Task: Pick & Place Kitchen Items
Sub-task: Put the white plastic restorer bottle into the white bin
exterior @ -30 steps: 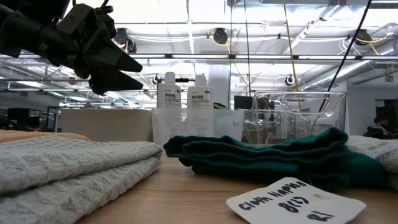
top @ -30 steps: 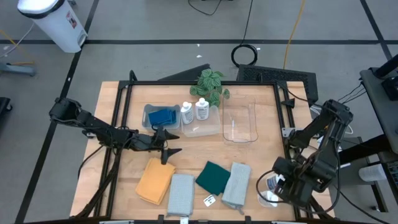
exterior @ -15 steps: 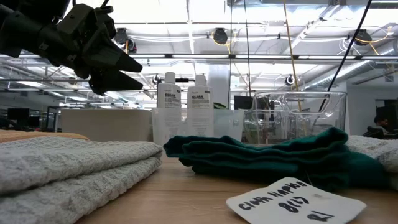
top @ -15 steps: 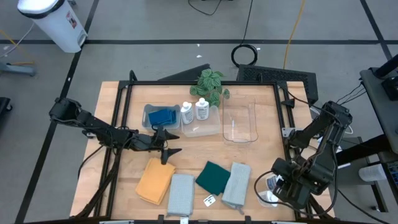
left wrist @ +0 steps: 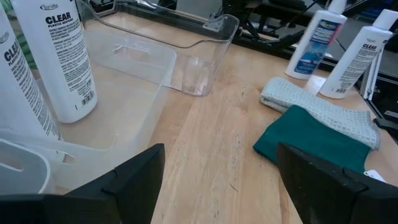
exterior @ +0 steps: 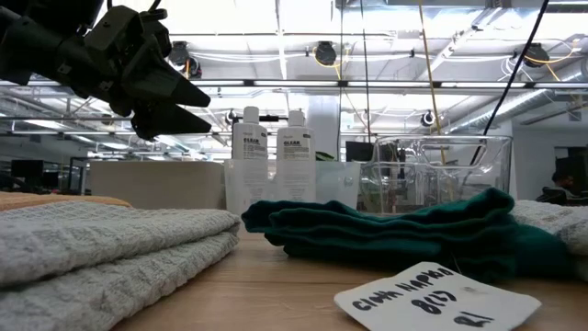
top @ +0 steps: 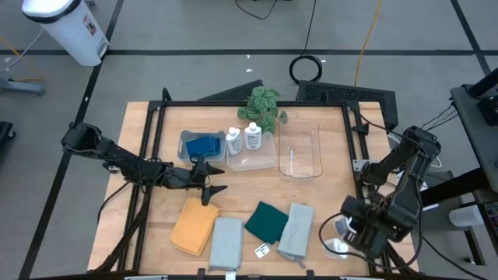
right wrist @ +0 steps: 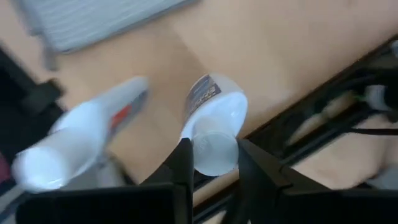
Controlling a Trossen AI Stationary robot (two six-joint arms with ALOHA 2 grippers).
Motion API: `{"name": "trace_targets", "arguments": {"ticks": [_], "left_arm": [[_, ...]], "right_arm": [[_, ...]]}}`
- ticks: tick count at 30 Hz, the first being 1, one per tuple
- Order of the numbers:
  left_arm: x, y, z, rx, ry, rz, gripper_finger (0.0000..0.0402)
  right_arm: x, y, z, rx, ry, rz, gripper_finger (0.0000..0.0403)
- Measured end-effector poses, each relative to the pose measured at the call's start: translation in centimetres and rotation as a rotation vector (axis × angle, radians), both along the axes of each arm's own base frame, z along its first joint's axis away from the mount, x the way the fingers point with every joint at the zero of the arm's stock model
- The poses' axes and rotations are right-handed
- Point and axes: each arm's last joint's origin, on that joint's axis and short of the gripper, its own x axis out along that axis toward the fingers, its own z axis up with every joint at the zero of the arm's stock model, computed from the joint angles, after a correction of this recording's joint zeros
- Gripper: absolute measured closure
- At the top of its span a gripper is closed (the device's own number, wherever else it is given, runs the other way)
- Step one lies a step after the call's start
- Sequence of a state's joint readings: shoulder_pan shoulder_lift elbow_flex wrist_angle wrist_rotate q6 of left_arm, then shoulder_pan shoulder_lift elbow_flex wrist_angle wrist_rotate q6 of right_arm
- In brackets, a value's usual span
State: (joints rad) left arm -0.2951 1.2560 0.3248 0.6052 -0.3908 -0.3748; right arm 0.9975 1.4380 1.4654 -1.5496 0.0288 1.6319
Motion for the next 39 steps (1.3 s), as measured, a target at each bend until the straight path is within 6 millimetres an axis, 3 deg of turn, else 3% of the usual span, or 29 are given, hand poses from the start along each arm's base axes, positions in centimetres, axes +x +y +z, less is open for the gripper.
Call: {"name": "trace_targets", "arguments": {"ticks": [6,17,24,29,34,39], "left_arm": [[0.0,0.0,0.0,0.005,0.000,-0.002,0.0089],[0.0,0.0,0.0,0.005,0.000,-0.001,0.0089],[0.0,0.0,0.0,0.004,0.000,0.000,0.0089],[0.0,0.0,0.0,0.004,0.002,-0.001,0.0089],[0.0,0.0,0.0,0.003,0.003,0.000,0.0089],[0.0,0.0,0.0,0.001,0.003,0.001,0.0089]], "right_arm": [[0.7,-1.4,0.5,-0.061,-0.073,0.088,0.0341],[3.1,-3.7,0.7,-0.117,-0.094,0.212,0.0401],[3.7,-4.3,0.7,-0.178,-0.122,0.277,0.0358],[3.7,-4.6,-1.0,-0.308,-0.107,0.441,0.0310],[4.5,-5.6,-3.6,-0.298,-0.084,0.234,0.0238],[4.3,-7.5,-6.7,-0.192,0.130,0.034,0.0165]]}}
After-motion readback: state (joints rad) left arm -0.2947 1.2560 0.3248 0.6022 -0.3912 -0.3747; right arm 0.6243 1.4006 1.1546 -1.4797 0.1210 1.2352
